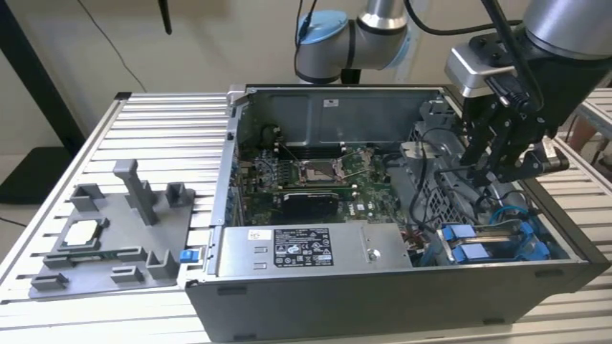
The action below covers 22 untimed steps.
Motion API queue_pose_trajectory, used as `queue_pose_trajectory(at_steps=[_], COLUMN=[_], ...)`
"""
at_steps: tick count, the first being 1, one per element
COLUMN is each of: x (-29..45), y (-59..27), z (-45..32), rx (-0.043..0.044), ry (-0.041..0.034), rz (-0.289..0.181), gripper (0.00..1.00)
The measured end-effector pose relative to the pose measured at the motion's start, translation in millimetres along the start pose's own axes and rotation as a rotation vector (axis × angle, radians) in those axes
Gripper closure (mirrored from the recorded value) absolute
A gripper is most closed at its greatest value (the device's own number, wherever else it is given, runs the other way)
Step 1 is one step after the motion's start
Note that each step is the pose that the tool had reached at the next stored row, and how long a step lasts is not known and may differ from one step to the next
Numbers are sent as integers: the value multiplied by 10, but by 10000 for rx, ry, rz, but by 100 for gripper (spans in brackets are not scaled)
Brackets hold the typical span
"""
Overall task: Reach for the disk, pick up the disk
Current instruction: 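Pick up the disk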
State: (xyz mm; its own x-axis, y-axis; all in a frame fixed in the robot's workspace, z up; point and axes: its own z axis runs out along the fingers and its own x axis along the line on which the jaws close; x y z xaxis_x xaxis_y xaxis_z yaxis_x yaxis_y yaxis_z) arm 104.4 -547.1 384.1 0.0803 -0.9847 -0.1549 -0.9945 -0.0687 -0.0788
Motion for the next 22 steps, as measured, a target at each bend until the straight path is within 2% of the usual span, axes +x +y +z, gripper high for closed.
queue_pose_trajectory(at_steps=[8, 13, 16, 18, 19, 22], x=[-15, -17, -14, -13, -13, -13], y=[-21, -34, -32, -33, -33, -32], z=[-28, -19, 3, 6, 6, 7], rx=[13, 144, 267, 295, 296, 297], ry=[-21, -247, -245, -244, -244, -245], rz=[-1, -5, -27, -32, -33, -31], gripper=[0, 0, 0, 0, 100, 100])
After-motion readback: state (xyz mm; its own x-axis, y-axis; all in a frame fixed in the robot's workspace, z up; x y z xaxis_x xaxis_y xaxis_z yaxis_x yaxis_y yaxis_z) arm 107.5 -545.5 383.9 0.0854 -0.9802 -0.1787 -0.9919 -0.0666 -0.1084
